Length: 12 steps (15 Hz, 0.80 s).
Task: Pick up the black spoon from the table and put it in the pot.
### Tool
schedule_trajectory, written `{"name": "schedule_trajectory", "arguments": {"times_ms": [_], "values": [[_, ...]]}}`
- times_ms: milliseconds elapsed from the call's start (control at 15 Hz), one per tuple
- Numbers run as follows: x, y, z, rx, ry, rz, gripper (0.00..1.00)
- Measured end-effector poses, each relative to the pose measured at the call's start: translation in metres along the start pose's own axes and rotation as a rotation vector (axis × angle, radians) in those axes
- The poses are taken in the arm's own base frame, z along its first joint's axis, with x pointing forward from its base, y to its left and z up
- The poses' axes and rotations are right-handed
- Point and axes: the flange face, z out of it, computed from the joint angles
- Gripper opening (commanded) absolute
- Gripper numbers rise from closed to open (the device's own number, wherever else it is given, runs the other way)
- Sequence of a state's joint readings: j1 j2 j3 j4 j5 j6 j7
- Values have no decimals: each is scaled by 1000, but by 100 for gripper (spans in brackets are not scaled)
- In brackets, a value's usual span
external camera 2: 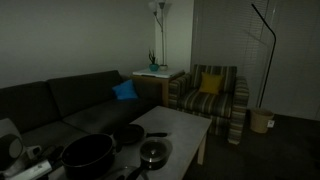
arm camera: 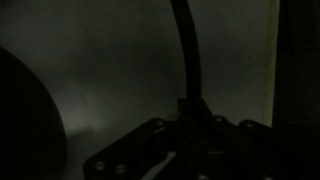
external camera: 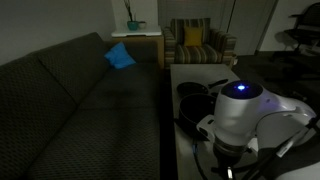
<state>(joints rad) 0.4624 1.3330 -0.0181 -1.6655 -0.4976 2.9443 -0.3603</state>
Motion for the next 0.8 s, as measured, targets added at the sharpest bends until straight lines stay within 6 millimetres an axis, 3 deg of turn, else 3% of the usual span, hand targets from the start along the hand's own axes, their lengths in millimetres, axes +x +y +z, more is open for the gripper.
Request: {"name": "schedule_trajectory", "arguments": {"times_ms": [400, 800], "values": [[-10, 9, -25, -6, 1, -41, 3], [-15, 18, -68, -41, 0, -78, 3]]}}
